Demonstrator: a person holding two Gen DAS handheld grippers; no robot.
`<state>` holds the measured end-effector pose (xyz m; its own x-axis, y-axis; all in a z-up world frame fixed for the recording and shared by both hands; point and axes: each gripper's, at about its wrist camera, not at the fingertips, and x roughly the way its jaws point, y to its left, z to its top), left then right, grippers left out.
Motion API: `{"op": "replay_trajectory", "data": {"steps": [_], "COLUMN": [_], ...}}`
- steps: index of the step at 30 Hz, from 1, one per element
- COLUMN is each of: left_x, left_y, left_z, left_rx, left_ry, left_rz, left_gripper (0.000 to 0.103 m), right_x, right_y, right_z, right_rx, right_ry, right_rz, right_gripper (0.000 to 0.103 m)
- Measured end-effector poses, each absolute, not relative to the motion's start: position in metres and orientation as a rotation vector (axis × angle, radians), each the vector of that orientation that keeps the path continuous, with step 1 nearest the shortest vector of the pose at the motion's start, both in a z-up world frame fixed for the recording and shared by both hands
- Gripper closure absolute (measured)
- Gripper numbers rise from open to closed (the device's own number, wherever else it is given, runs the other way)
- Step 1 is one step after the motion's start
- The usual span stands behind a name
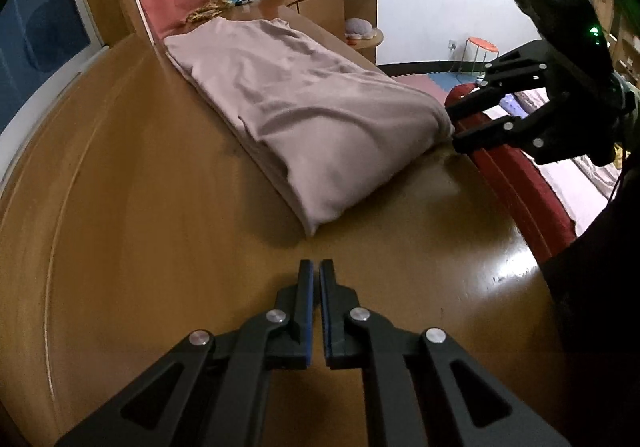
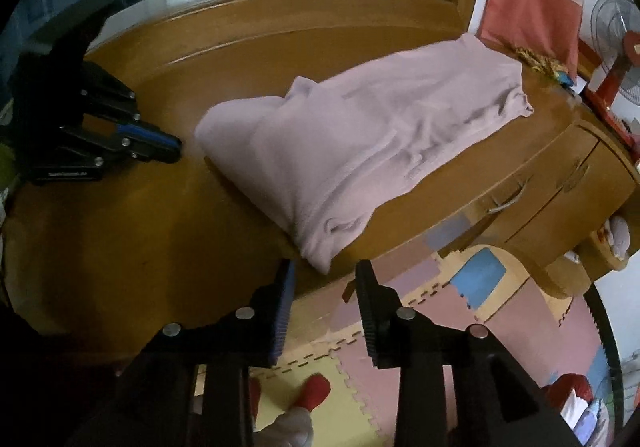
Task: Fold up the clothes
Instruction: 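Grasp the folded bundle edge with the left gripper while the right gripper presses it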
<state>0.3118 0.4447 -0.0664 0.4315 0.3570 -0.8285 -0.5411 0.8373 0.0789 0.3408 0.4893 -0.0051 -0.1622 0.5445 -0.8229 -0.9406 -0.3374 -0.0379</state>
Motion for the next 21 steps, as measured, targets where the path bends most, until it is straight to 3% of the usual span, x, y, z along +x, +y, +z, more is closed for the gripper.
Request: {"op": "replay_trajectory", "data": {"steps": [3,5,6,13,15,16,17,21], "left_x": [0.314,0.317,0.319,0.333,0.337,0.338,0.34,0.343], "left_y": [0.446,0.448,0.45,0.457,0.46,0.462,0.465,0.458], "left_z": [-0.068,-0.07,-0.071,-0.074,-0.073,-0.073,-0.073,-0.062], "left_rx": [-0.229,-0.237,-0.23,-0.247,-0.248,-0.25,-0.256,-0.258], "left_ry": [0.954,0.932,0.92,0.874,0.87,0.868,0.87,0.887], "left_rz": [0.566,0.569,0.58,0.576,0.595,0.595,0.602,0.601], "left_gripper": [0.091,0.067,0.065,0.065,0.074,0.091,0.093,0.094], "right_x": [0.335,0.332,0.33,0.323,0.321,0.321,0.32,0.319], "right_y": [0.491,0.494,0.495,0.493,0.495,0.496,0.496,0.486], "right_z": [-0.006,-0.006,-0.007,-0.013,-0.014,-0.014,-0.014,0.001], "right_rx": [-0.92,-0.904,-0.901,-0.869,-0.856,-0.855,-0.854,-0.855], "right_ry": [0.577,0.566,0.556,0.501,0.491,0.498,0.504,0.501], "right_rz": [1.721,1.723,1.722,1.693,1.679,1.678,1.678,1.686], "right_gripper": [0.065,0.065,0.065,0.065,0.065,0.073,0.087,0.09]}}
